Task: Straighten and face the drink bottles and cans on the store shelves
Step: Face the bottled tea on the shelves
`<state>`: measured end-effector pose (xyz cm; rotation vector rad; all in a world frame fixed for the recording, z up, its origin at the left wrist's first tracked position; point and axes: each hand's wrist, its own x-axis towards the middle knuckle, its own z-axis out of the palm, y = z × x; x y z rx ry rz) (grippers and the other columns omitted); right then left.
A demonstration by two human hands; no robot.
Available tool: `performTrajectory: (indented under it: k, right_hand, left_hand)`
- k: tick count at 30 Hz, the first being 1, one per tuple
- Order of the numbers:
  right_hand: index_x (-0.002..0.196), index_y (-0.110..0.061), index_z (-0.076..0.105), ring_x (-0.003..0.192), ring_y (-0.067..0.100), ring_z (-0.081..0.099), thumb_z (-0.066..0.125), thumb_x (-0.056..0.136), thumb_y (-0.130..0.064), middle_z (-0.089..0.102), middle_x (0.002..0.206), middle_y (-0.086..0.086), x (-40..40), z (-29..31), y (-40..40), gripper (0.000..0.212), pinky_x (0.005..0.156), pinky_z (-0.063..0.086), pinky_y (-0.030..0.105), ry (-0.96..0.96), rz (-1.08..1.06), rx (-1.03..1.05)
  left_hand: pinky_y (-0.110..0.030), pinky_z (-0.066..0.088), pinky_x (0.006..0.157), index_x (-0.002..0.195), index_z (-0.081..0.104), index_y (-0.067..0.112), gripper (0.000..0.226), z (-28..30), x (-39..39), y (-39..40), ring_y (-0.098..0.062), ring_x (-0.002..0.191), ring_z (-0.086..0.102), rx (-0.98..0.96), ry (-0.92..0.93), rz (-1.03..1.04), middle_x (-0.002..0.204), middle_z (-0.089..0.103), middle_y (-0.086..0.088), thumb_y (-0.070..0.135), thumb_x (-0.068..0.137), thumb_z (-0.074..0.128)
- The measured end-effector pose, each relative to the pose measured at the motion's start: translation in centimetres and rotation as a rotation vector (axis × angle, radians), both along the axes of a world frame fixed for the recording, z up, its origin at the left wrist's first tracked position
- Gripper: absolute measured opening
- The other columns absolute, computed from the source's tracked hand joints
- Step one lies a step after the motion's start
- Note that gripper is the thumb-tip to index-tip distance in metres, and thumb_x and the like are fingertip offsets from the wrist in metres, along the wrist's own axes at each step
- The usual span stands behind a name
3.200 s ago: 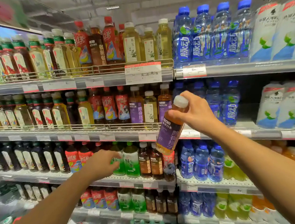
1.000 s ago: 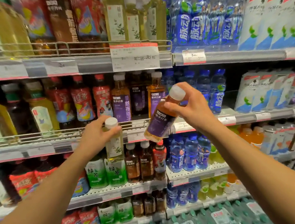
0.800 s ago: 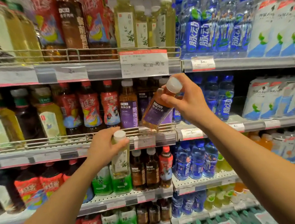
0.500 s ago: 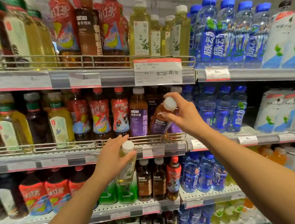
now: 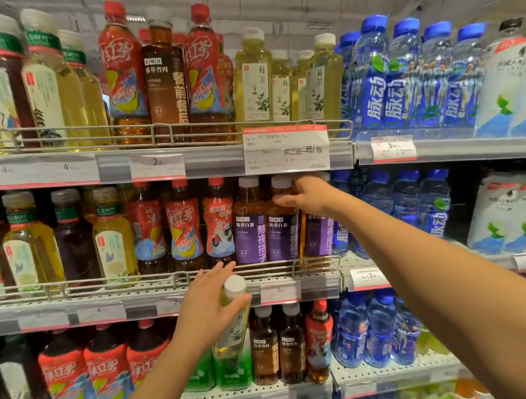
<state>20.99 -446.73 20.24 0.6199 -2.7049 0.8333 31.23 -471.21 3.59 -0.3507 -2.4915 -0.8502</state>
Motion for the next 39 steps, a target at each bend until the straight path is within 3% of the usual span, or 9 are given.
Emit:
performTrajectory:
  k: [3,8,12,15,19,24,29,34,39]
  right_hand:
    - [0.143,-0.016,0.051,0.127,0.025,0.054,0.068,0.095,-0.044,0.059,0.138,0.003,-0.5,0.0,0.1,0.057,0.111,0.043,0.039,-0.03,-0.016,0.01]
    - [0.137,-0.015,0.054,0.117,0.022,0.061,0.077,0.088,-0.043,0.065,0.128,0.002,-0.1,-1.4,0.4,0.061,0.095,0.051,0.034,0.149,-0.044,-0.098]
    - [0.136,-0.018,0.059,0.111,0.02,0.064,0.081,0.083,-0.047,0.07,0.123,-0.001,0.0,-2.3,0.7,0.064,0.094,0.055,0.038,0.32,-0.08,-0.115]
    - [0.136,-0.018,0.059,0.119,0.021,0.061,0.078,0.087,-0.043,0.068,0.127,0.0,-0.2,-1.8,0.8,0.059,0.098,0.052,0.036,0.282,-0.047,-0.112]
    - [0.142,-0.02,0.054,0.128,0.02,0.052,0.078,0.089,-0.029,0.06,0.139,0.0,-0.7,-0.2,0.8,0.059,0.102,0.044,0.029,0.188,-0.021,-0.069]
    - [0.145,-0.019,0.051,0.129,0.015,0.051,0.073,0.094,-0.013,0.057,0.137,-0.003,-0.7,0.5,0.8,0.056,0.103,0.042,0.024,0.017,0.077,-0.231]
    - [0.141,-0.017,0.055,0.127,0.02,0.055,0.07,0.095,-0.02,0.061,0.136,0.001,-0.4,-0.4,0.9,0.048,0.099,0.044,0.026,0.259,0.039,-0.037]
    - [0.132,-0.013,0.059,0.1,0.03,0.063,0.069,0.095,-0.034,0.069,0.11,0.008,0.7,-2.2,1.3,0.043,0.08,0.053,0.04,0.538,-0.116,0.156]
    - [0.118,-0.021,0.066,0.092,0.014,0.066,0.068,0.094,-0.023,0.068,0.109,-0.008,3.3,-5.9,3.7,0.025,0.069,0.055,0.031,0.792,-0.184,-0.125]
  left_hand:
    - [-0.029,0.011,0.122,0.151,0.042,0.033,0.072,0.1,-0.2,0.0,-0.014,0.149,0.026,-0.013,-0.024,0.021,0.159,0.037,0.005,0.059,0.088,0.066]
    - [-0.039,0.018,0.125,0.149,0.041,0.043,0.079,-0.3,-0.9,-0.5,-0.02,0.151,0.025,-0.013,-0.089,0.031,0.16,0.037,0.006,0.077,0.08,0.057]
    - [-0.027,0.01,0.12,0.15,0.044,0.036,0.085,0.1,-0.5,-0.1,-0.014,0.148,0.03,-0.015,-0.083,0.025,0.157,0.041,0.004,0.081,0.078,0.053]
    - [-0.026,0.009,0.121,0.149,0.044,0.035,0.073,0.0,-0.5,0.0,-0.014,0.149,0.03,-0.029,-0.079,0.04,0.158,0.04,0.004,0.063,0.085,0.065]
    - [-0.036,0.017,0.124,0.149,0.043,0.04,0.079,-0.4,-0.8,-0.2,-0.017,0.15,0.029,-0.025,-0.107,0.052,0.159,0.038,0.007,0.076,0.081,0.058]
    - [-0.037,0.017,0.124,0.15,0.04,0.039,0.084,-0.2,-0.9,-0.1,-0.019,0.151,0.026,-0.043,-0.104,0.046,0.159,0.036,0.007,0.08,0.079,0.053]
    - [-0.035,0.016,0.123,0.15,0.04,0.04,0.114,0.0,-0.7,-0.1,-0.017,0.15,0.026,-0.037,-0.094,0.044,0.157,0.038,0.011,0.104,0.058,0.024]
    - [-0.043,0.023,0.123,0.15,0.038,0.044,0.076,-0.4,-1.2,-0.3,-0.022,0.152,0.023,-0.037,-0.129,0.069,0.16,0.035,0.009,0.072,0.083,0.06]
    - [-0.036,0.015,0.124,0.151,0.039,0.038,0.074,-0.2,-1.0,0.0,-0.018,0.151,0.025,-0.061,-0.086,0.061,0.159,0.036,0.007,0.065,0.087,0.063]
